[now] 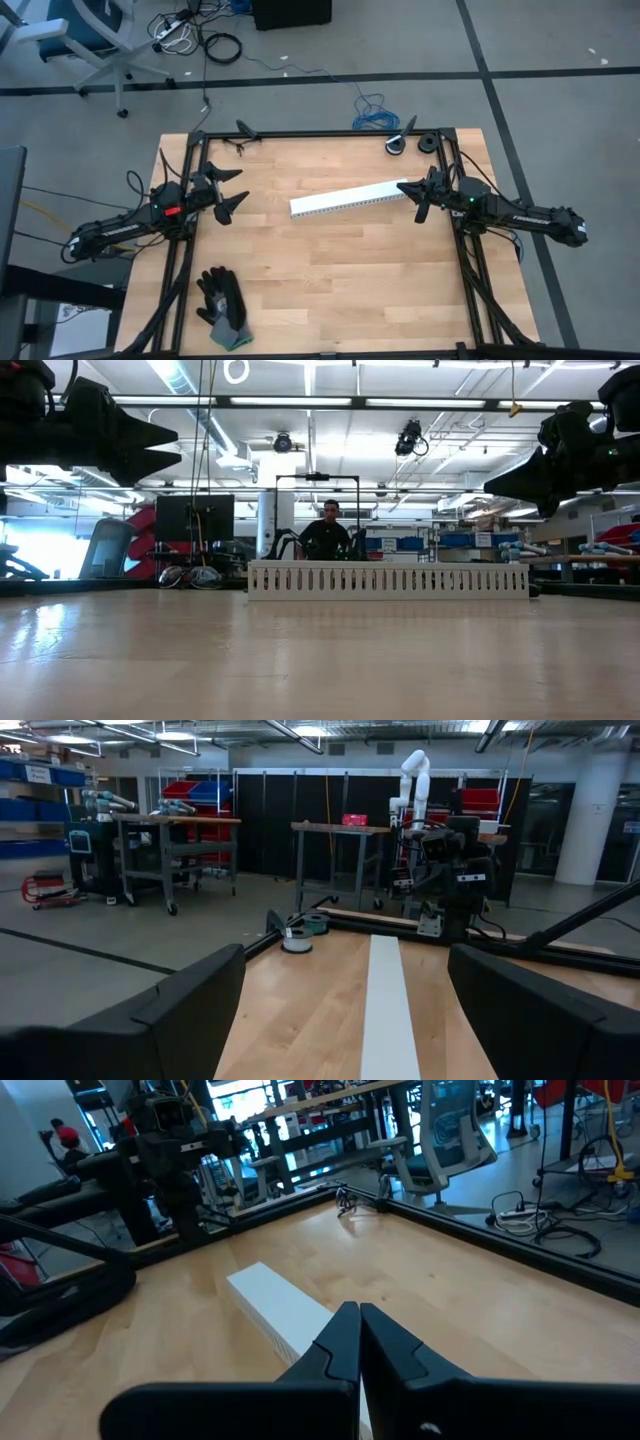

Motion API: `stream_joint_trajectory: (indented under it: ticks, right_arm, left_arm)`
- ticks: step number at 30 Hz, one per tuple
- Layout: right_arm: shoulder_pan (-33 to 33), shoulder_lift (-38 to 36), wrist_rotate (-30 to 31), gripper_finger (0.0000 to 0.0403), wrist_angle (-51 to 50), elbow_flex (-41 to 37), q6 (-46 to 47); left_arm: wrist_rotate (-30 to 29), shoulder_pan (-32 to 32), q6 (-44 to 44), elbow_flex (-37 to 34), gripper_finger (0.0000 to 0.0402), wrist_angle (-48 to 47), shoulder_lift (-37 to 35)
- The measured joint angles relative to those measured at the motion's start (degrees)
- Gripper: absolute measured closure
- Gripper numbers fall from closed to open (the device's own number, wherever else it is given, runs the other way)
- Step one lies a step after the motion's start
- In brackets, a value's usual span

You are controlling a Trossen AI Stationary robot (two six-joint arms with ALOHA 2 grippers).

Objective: Ziptie cables
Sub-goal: Return to Home Position

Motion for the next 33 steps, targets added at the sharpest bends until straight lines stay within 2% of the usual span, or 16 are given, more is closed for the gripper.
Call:
stream_joint_trajectory:
  ticks: [33]
  right_arm:
    - [0.0, 0.01, 0.0, 0.04, 0.0, -0.02, 0.0]
  left_arm:
    - [0.0, 0.0, 0.02, 0.0, 0.0039, 1.22, 2.19]
